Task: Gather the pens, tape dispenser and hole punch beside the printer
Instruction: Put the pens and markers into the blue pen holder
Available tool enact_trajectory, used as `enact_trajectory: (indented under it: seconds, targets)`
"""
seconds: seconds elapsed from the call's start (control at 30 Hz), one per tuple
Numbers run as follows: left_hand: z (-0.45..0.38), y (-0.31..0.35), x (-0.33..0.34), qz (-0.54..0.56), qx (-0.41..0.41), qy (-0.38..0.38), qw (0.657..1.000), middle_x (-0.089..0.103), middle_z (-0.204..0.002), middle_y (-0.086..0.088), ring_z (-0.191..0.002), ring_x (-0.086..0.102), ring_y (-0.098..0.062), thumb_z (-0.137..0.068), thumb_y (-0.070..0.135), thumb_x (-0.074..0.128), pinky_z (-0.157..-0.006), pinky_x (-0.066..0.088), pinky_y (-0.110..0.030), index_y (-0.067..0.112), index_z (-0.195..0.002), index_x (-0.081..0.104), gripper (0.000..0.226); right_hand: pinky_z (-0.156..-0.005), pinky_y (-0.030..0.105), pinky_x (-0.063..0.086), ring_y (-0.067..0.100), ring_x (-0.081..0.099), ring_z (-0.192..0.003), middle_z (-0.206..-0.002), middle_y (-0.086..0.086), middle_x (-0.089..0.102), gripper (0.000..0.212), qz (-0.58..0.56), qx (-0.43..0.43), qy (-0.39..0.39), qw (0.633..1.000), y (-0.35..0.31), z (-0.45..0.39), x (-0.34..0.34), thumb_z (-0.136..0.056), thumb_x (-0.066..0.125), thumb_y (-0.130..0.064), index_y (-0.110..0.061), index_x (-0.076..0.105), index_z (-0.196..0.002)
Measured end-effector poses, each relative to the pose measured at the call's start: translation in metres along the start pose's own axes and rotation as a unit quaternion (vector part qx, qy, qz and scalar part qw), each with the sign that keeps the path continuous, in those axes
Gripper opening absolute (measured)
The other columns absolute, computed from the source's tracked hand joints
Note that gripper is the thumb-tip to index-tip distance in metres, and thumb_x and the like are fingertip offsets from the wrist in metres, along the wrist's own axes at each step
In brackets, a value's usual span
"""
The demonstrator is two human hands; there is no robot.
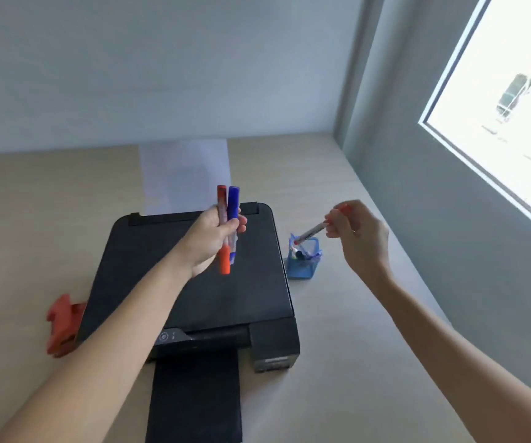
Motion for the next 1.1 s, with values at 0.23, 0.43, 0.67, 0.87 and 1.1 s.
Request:
enact_trajectory:
  seconds: [0.23,0.43,0.67,0.87,1.1]
  targets:
    - [-0.114,-0.035,0.11,0.007,-0.012,0.005,1.0,0.061,-0.105,-0.008,-0.094,0.06,-0.023,-0.098,-0.006,0.041,-0.077,0.054,-0.029,0.017,-0.086,0.045,0.027,-0.054,0.005,0.044,0.025,0.069,-0.066,-0.074,0.012,0.07,0.012,0.056,0.054,0.016,0.997,0.095,-0.058,-0.016,-0.091,0.051,-0.011,-0.008,0.061,-0.085]
    - [-0.155,-0.082,0.141,-0.1,-0.035,0.001,0.994,0.061,-0.11,-0.009,-0.069,0.055,-0.021,-0.094,-0.008,0.047,-0.051,0.051,-0.014,0.002,-0.101,0.052,0.013,-0.064,0.031,0.05,0.024,0.063,-0.064,-0.068,0.005,0.066,0.012,0.108,0.05,-0.025,0.993,0.143,-0.081,0.011,-0.091,0.05,-0.013,-0.01,0.06,-0.084]
    - [-0.176,-0.096,0.144,-0.236,-0.07,-0.044,0.968,0.066,-0.088,-0.01,-0.081,0.064,-0.024,-0.084,0.002,0.069,-0.055,0.053,-0.021,0.006,-0.095,0.067,0.013,-0.066,0.04,0.046,0.037,0.061,-0.07,-0.076,0.013,0.07,0.009,0.191,0.001,-0.079,0.978,0.17,-0.085,0.029,-0.092,0.05,-0.011,-0.004,0.057,-0.092]
    - [-0.18,-0.101,0.15,-0.418,-0.024,-0.013,0.908,0.07,-0.11,-0.012,-0.104,0.064,-0.027,-0.092,-0.002,0.048,-0.087,0.049,-0.029,0.008,-0.101,0.068,0.024,-0.061,0.032,0.03,0.034,0.054,-0.068,-0.084,0.014,0.07,0.007,0.247,-0.029,-0.137,0.959,0.187,-0.077,0.043,-0.092,0.049,-0.007,-0.003,0.054,-0.091]
    - [-0.176,-0.12,0.163,-0.543,-0.043,-0.006,0.839,0.052,-0.13,-0.004,-0.125,0.039,-0.028,-0.084,0.0,0.054,-0.096,0.032,-0.041,0.019,-0.113,0.057,0.034,-0.078,0.036,0.045,0.034,0.06,-0.094,-0.107,0.015,0.065,0.029,0.259,-0.019,-0.203,0.944,0.205,-0.059,0.06,-0.089,0.041,-0.016,-0.012,0.065,-0.106]
Point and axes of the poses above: each hand's wrist, its own z-axis away from the middle knuckle, its own x-axis out of the palm, y = z × x, the point moved 5 cm from there along -z, towards the middle knuckle
